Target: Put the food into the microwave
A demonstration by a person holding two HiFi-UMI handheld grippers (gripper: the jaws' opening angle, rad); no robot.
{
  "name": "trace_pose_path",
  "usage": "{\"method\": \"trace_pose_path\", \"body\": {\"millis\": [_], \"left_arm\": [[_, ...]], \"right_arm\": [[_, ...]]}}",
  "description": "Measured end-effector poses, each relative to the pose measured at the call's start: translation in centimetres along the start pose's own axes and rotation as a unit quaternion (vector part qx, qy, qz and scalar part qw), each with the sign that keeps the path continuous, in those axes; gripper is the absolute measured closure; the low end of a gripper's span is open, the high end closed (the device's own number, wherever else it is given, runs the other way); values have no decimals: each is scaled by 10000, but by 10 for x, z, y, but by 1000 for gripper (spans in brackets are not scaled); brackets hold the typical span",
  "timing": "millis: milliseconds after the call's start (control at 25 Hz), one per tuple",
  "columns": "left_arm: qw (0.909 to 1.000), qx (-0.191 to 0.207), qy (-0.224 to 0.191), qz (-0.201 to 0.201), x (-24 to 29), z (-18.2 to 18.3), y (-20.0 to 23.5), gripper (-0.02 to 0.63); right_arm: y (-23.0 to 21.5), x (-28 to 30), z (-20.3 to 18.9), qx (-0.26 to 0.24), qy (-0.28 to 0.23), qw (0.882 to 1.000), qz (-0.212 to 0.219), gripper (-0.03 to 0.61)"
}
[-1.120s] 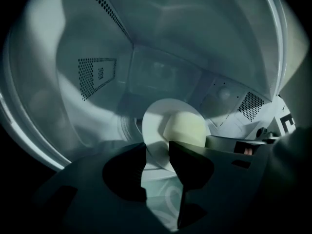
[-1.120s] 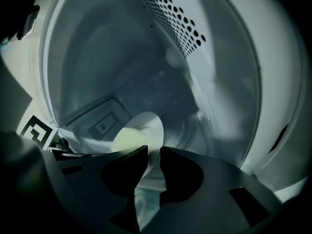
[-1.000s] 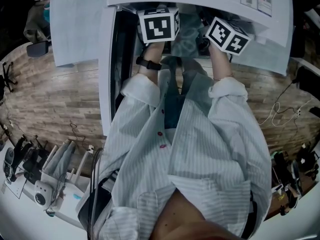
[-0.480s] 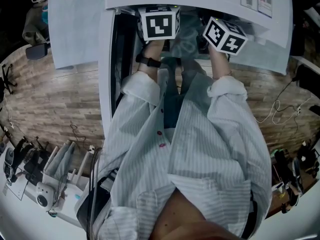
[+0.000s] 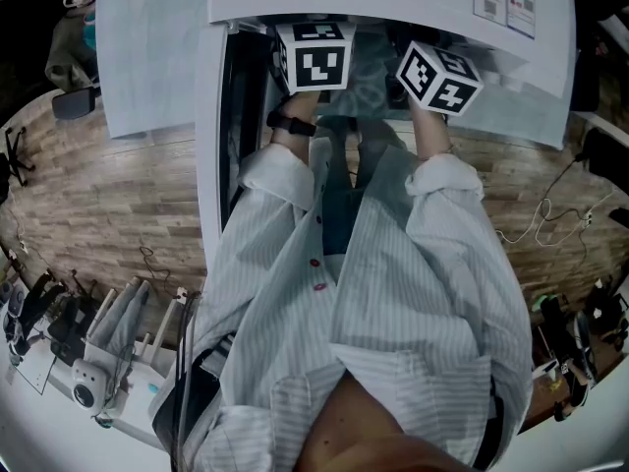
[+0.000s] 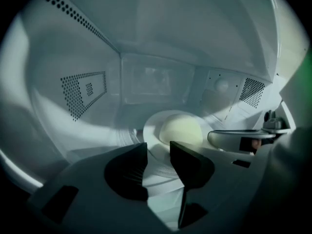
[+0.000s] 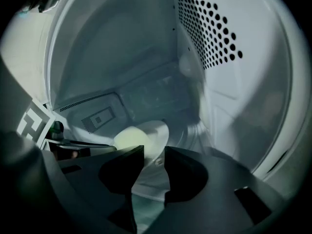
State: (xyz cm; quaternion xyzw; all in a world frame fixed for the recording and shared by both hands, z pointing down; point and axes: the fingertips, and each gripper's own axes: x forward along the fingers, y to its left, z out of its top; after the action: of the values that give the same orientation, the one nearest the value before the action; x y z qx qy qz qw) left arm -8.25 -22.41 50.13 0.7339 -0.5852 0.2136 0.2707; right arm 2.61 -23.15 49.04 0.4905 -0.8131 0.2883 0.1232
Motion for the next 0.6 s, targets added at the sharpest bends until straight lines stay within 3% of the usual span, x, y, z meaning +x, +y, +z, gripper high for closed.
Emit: {"method": "trace_pose_path", "body": {"millis": [200, 600], "left_arm": [[9998, -128, -85, -104, -3, 4, 0, 460], [9997, -43, -260, -16, -13, 4, 4, 460]], "right_arm": [[-3, -1, -2, -395, 36, 9990, -204, 443], [3, -10, 2, -411, -142, 9989, -158, 443]]}}
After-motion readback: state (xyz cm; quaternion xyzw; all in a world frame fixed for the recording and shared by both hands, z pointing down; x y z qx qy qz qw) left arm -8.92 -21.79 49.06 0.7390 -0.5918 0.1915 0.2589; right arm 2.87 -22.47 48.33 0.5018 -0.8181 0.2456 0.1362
